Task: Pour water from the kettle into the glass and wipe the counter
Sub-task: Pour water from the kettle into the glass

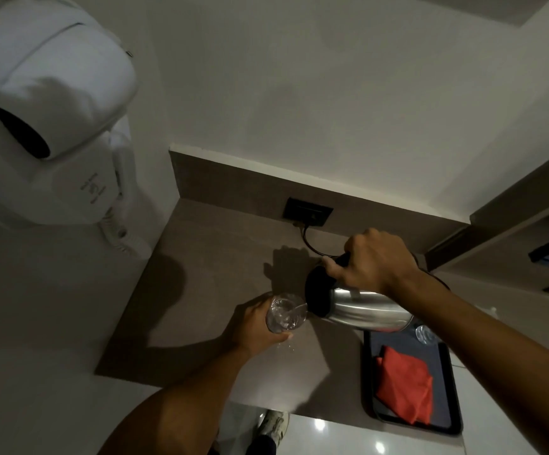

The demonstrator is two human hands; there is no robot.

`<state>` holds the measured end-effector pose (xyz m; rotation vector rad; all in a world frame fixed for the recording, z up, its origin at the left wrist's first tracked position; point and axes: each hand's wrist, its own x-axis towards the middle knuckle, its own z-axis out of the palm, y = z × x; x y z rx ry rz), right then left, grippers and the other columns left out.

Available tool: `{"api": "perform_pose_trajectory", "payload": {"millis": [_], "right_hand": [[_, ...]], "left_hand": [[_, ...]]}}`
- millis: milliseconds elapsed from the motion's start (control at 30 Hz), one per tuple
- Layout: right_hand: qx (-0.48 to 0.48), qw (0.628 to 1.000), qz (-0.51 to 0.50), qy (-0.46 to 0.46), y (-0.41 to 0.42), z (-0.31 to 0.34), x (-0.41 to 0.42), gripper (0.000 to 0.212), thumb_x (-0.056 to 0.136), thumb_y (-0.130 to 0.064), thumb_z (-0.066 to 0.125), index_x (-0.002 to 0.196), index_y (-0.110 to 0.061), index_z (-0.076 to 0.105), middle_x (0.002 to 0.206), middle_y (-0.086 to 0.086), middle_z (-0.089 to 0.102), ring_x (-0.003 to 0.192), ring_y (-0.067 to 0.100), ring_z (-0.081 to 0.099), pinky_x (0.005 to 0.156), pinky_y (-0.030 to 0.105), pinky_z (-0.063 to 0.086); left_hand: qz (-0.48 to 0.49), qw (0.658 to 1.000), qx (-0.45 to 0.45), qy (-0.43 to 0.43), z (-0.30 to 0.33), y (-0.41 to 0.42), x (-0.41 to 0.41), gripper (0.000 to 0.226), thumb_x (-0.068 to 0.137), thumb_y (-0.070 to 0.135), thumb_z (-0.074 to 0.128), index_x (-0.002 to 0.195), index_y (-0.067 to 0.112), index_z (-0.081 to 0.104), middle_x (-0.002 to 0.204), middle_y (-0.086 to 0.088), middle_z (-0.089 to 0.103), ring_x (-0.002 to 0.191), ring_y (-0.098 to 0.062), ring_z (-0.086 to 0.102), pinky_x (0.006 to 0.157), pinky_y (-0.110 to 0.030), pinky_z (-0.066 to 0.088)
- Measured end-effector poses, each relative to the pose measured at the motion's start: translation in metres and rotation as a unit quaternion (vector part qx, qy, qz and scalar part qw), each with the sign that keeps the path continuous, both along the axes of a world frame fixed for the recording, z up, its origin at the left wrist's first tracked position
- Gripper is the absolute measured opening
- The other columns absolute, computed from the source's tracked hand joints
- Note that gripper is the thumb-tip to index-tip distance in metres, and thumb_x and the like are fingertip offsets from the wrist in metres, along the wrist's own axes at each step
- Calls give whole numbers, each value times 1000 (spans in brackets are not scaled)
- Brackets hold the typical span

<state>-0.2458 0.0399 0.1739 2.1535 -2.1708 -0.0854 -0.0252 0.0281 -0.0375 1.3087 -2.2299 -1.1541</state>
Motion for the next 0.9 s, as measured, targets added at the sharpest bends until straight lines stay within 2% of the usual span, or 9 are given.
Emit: {"api": "perform_pose_trajectory", "payload": {"millis": [233, 600, 767, 900], "right_hand": [[14, 1000, 9, -5, -2, 2, 2, 62, 82, -70, 34, 44, -21, 36, 38, -8, 31, 32, 11, 28, 41, 17, 21], [28, 1000, -1, -9, -3, 4, 5, 62, 85, -67, 43, 45, -20, 35, 39, -7, 32, 33, 11, 30, 40, 19, 23], [32, 999, -1, -12, -6, 3, 7, 61, 85, -66, 43, 45, -20, 35, 39, -7, 33, 33, 11, 30, 41, 18, 22], [35, 999, -4, -16, -8, 2, 8, 62, 84, -68, 40, 45, -20, 35, 39, -7, 33, 32, 11, 30, 41, 18, 22]], "left_hand": [[-7, 1000, 5, -1, 0, 0, 0, 86, 57, 54, 87, 131, 28, 55, 127, 8, 66, 116, -8, 61, 95, -28, 56], [-5, 1000, 12, 1, 1, 0, 0, 86, 56, 55, 86, 132, 30, 54, 127, 10, 66, 114, -6, 62, 93, -27, 56], [3, 1000, 23, 5, 2, 0, -1, 84, 56, 53, 88, 130, 28, 57, 125, 10, 67, 111, -5, 62, 93, -19, 53], [-5, 1000, 16, -2, 2, -1, 0, 85, 55, 56, 87, 130, 29, 57, 124, 11, 68, 110, -4, 63, 92, -22, 56]]}}
